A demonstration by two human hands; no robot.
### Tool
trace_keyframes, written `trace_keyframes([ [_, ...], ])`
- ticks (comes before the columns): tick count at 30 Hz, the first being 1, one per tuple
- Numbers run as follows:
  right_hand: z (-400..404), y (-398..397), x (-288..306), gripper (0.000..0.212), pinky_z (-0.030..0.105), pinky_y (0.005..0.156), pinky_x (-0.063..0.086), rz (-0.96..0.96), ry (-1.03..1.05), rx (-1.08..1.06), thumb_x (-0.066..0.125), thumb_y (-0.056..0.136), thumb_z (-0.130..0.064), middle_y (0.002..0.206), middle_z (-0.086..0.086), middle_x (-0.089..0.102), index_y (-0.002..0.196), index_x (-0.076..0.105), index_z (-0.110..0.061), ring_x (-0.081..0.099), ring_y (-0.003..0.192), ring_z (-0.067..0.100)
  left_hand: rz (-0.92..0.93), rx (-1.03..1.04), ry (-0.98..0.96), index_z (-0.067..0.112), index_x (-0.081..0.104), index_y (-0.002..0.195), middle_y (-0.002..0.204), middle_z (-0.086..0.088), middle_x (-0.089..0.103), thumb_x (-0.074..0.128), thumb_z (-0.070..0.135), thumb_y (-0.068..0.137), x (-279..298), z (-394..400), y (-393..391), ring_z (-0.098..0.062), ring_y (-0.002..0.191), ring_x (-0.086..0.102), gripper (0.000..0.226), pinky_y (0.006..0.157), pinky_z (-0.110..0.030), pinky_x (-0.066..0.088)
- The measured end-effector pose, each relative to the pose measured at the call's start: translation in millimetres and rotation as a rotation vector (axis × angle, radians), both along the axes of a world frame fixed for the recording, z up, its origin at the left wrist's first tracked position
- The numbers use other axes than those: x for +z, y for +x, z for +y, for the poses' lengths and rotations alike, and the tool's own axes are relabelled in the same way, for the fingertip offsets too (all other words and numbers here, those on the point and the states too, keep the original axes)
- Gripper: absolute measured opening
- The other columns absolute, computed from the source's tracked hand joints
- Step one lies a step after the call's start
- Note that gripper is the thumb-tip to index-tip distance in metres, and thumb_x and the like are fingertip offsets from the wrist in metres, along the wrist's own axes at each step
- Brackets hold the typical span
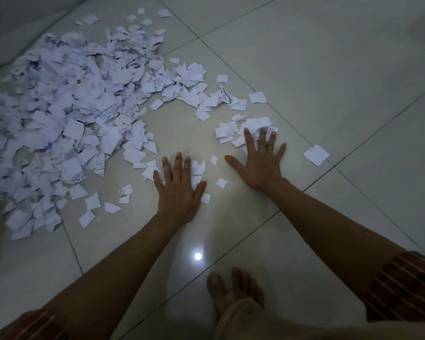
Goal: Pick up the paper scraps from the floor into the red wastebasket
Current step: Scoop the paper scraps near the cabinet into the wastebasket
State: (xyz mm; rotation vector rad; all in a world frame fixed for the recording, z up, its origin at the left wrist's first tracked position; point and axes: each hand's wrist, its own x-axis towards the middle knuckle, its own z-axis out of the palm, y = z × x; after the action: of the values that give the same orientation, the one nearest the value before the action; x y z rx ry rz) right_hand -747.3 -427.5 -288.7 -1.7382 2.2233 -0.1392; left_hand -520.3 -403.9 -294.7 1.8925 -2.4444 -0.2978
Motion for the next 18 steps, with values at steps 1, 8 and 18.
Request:
trace_keyframes([
  [1,-3.8,7.3,0.7,0.092,0.064,0.111,-0.011,-0.005,-0.004,0.032,0.019,0.079,-0.085,0.161,0.014,-0.012,0.152,-0.010,-0.037,-0.017,0.146,0.037,-0.001,0.006,-0.001,0.016,0.009,0.154,0.163,-0.007,0.001,0.009,0.063,0.092,0.2,-0.5,0.3,-0.034,0.148,-0.007,0.078,0.115,-0.057,-0.002],
  [8,9.1,16.2,3.7,0.081,0.062,0.112,-0.007,-0.039,-0.141,0.035,0.028,0.088,-0.074,0.162,0.011,-0.005,0.153,0.002,-0.036,-0.008,0.148,0.036,0.058,-0.015,0.001,0.017,0.006,0.155,0.163,-0.005,-0.002,0.007,0.055,0.095,-0.6,-8.3,-17.9,-0.031,0.148,-0.010,0.071,0.115,-0.053,-0.008],
  [18,20.7,-54.8,0.5,0.086,0.063,0.113,-0.008,-0.025,-0.065,-0.403,0.028,0.088,-0.075,0.160,0.018,-0.011,0.154,0.000,-0.028,-0.013,0.145,0.041,0.062,-0.197,-0.042,0.015,0.018,0.154,0.162,-0.007,0.007,0.020,0.069,0.091,-0.2,-1.6,-35.3,-0.031,0.149,-0.003,0.082,0.115,-0.054,-0.002],
])
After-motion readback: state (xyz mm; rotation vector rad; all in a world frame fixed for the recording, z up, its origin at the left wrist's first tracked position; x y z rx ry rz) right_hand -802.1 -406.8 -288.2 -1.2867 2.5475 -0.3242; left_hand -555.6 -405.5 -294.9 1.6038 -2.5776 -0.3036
